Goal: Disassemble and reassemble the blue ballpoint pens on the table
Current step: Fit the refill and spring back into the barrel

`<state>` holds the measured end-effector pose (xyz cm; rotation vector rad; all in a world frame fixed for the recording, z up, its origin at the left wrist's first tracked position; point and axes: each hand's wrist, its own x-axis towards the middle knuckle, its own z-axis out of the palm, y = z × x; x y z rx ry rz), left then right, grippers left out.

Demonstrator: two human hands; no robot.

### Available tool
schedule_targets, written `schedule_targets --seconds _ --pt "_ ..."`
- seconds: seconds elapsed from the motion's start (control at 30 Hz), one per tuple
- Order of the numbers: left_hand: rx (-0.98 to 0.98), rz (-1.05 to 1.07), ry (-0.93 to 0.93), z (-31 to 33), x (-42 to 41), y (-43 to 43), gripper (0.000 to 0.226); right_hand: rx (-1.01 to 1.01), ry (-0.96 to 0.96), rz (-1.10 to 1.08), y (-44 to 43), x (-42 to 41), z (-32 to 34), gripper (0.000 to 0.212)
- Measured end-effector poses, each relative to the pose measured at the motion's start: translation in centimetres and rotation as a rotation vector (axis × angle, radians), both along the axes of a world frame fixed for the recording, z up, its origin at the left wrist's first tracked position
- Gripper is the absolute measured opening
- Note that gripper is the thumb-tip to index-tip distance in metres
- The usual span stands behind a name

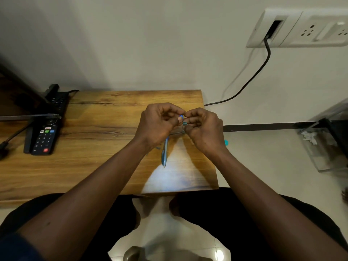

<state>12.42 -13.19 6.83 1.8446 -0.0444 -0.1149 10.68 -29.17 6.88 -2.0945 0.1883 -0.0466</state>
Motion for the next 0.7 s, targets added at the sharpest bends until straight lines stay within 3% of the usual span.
schedule_targets --seconds 0.33,0.7 --pt "0.222 -0.045 -0.149 0.2 -0.24 0.02 0.016 0.033 0.043 0.015 0.0 0.37 -0.48 0.038" --pt "0.421 -0.053 -0.207 1.0 -0.06 -0.29 0.016 0.088 0.062 0.019 0.13 0.42 -0.83 0.033"
